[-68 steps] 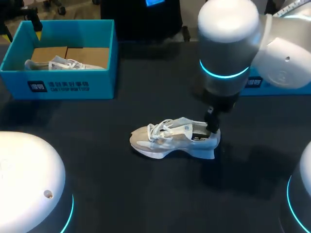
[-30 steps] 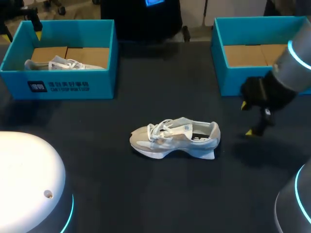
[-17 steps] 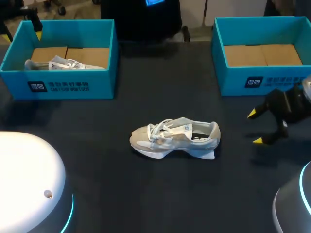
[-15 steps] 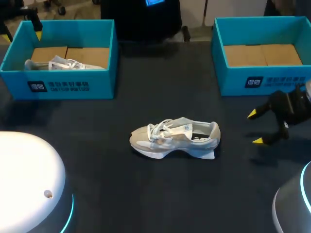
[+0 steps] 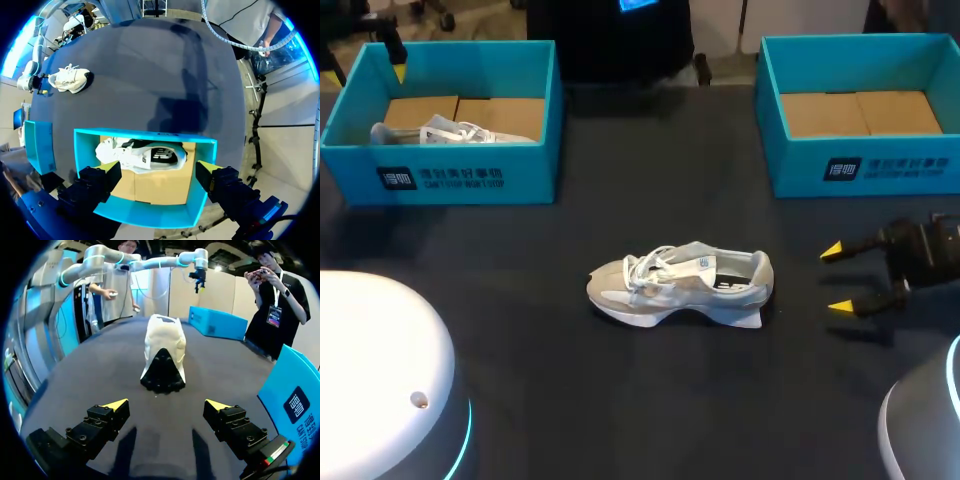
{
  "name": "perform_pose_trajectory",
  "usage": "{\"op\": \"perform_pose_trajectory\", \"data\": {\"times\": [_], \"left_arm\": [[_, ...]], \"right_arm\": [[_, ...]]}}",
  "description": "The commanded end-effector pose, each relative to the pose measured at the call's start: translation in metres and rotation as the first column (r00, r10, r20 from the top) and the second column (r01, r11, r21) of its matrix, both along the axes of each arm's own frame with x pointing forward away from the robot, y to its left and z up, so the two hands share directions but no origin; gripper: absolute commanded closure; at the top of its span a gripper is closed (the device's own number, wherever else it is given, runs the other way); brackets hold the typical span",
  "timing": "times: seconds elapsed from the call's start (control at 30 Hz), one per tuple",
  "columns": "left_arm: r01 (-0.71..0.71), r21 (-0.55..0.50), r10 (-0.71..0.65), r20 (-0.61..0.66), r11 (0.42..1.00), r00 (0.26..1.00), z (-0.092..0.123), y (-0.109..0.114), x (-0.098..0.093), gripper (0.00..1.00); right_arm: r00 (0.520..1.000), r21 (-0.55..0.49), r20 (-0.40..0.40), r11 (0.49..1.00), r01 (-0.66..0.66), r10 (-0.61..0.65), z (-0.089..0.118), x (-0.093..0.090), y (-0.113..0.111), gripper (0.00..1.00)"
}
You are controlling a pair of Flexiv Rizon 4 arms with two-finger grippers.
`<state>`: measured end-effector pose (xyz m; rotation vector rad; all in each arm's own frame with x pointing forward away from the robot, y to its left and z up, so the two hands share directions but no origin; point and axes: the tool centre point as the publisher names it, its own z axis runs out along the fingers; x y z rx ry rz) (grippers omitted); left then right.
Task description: Take the shoe out of the shoebox, open the shoe tongue, remove and reinsert the insole, then place the shoe into the shoebox
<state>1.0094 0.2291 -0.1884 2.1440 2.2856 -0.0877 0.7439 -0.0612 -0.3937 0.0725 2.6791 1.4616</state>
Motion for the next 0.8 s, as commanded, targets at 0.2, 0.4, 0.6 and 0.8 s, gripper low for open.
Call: {"op": "perform_pose_trajectory", "data": {"times": [0.2,0.4,0.6,0.8], "left_arm": [[0.000,0.002,0.000,0.001,1.000,1.000,0.000,0.000,-0.001,0.00],[0.000,0.002,0.000,0.001,1.000,1.000,0.000,0.000,-0.001,0.00],[0.000,0.002,0.000,0.001,1.000,1.000,0.000,0.000,-0.001,0.00],[0.000,0.002,0.000,0.001,1.000,1.000,0.000,0.000,-0.001,0.00]], "right_arm": [[1.000,-0.012,-0.002,1.000,0.001,-0.001,0.002,0.001,0.002,0.00],[1.000,-0.012,-0.002,1.000,0.001,-0.001,0.002,0.001,0.002,0.00],[0.999,0.007,-0.010,0.999,0.037,-0.036,-0.005,0.004,0.024,0.00],[0.998,0.022,-0.017,0.997,0.067,-0.067,-0.010,0.007,0.045,0.00]]}}
